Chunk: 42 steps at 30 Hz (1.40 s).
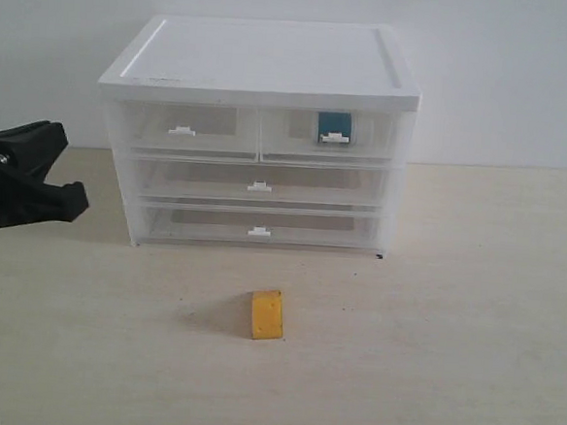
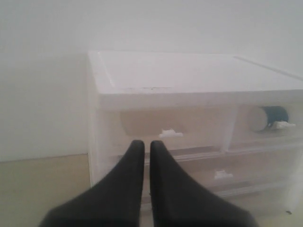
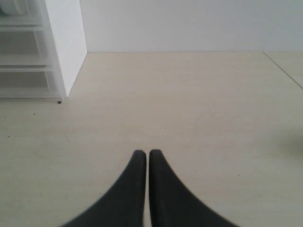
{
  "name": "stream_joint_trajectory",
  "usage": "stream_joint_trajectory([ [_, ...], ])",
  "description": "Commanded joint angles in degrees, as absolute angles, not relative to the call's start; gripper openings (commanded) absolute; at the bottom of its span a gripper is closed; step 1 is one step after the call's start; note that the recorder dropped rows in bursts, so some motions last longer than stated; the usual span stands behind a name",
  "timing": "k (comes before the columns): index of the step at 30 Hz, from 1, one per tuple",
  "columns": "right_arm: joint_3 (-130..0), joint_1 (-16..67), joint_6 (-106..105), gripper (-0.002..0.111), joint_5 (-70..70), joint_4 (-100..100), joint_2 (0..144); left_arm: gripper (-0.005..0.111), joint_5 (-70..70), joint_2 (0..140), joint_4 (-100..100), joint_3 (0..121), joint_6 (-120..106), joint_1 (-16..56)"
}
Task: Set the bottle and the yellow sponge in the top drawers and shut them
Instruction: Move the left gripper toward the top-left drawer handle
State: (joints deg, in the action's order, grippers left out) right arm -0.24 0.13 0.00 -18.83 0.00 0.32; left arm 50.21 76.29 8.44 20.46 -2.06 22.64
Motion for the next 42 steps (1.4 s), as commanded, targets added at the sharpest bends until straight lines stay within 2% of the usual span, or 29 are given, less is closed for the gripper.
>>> stream_joint_trajectory([
  [1, 0.0, 0.0, -0.3, 0.000, -18.5, -0.5, 0.0, 0.004, 59.1, 80.7, 13.0, 20.8, -4.4, 26.6],
  [17, 0.0, 0.0, -0.3, 0.000, -18.5, -0.5, 0.0, 0.004, 66.0, 96.0, 22.5, 29.6, -10.1, 33.8],
  [28, 0.0, 0.0, -0.3, 0.000, -18.5, -0.5, 0.0, 0.005, 66.6, 102.5, 24.7, 35.0, -10.0, 35.2],
  [32, 0.0, 0.0, -0.3, 0.000, -18.5, -0.5, 0.0, 0.018, 66.6, 103.2, 24.7, 35.0, -5.9, 35.2],
  [38, 0.0, 0.0, -0.3, 0.000, -18.5, -0.5, 0.0, 0.051, 66.4, 103.2, 24.4, 35.0, -4.9, 35.2],
  [42, 0.0, 0.0, -0.3, 0.000, -18.5, -0.5, 0.0, 0.060, 66.0, 103.2, 24.4, 35.0, -4.9, 35.2],
])
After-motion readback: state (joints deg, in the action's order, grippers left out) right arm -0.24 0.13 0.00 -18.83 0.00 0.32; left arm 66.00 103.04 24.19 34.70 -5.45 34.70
